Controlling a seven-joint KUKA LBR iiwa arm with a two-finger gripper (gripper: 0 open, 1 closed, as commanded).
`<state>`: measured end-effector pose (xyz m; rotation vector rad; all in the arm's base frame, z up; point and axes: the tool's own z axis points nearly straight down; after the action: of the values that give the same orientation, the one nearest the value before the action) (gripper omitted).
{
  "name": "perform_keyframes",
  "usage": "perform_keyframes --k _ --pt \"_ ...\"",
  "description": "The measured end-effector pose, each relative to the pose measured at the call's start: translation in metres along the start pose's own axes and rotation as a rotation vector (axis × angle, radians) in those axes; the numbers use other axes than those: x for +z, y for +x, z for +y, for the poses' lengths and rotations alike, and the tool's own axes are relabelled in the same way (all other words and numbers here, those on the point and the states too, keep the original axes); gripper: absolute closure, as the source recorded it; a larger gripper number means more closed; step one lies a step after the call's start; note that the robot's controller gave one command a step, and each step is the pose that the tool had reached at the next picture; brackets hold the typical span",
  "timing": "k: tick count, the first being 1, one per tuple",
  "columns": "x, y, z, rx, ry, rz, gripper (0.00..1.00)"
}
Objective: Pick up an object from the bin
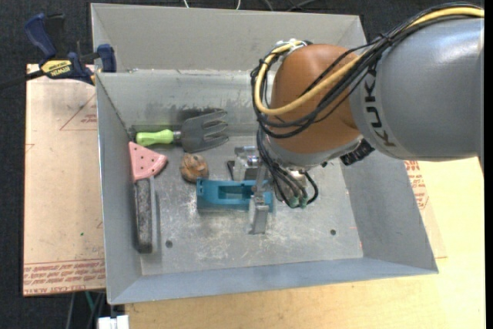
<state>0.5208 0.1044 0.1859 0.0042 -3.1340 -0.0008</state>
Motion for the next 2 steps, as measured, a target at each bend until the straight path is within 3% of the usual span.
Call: perform_keyframes --k 1,2 --pt "-0.004 -0.002 -0.001 0.003 -0.001 -0.008 0.0" --pt "0.046 -0.014 -0.003 0.104 -0.002 -0.01 0.0"
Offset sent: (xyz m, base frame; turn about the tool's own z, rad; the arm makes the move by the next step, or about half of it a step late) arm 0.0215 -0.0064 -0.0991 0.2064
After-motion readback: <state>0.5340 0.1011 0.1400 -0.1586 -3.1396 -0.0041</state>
